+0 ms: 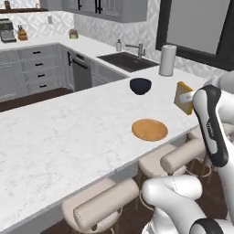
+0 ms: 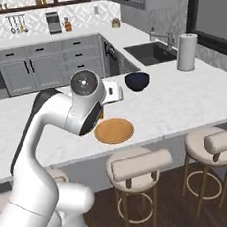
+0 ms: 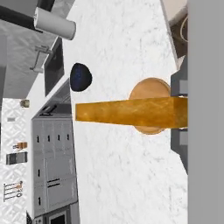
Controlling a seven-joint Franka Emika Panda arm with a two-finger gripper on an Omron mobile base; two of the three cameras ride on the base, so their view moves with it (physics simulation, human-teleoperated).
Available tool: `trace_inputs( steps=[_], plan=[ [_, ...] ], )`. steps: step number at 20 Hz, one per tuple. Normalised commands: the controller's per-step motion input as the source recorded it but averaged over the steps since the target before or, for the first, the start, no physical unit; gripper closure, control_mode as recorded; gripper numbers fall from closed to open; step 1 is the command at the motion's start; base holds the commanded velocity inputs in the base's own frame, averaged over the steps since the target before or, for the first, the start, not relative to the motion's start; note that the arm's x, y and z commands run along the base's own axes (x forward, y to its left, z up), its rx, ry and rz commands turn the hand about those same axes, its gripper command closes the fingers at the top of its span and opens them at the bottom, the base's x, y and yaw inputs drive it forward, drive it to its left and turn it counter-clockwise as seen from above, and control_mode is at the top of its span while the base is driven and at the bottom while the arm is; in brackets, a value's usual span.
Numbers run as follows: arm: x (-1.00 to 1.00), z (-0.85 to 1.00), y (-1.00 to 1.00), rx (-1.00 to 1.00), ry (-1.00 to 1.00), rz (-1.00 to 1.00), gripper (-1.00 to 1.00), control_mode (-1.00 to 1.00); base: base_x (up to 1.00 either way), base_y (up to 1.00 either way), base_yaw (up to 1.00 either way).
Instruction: Start the toaster. Once the lever pops up, take the bread to the plate on the dining counter.
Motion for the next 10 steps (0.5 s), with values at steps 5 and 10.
trace_inputs(
  steps=[5, 10],
  plan=[
    [0.00, 0.00, 0.00, 0.00, 0.00, 0.00, 1.00, 1.00, 0.20, -1.00, 0.45],
    [0.00, 0.00, 0.00, 0.00, 0.00, 0.00, 1.00, 1.00, 0.29, -0.84, 0.43]
  ],
)
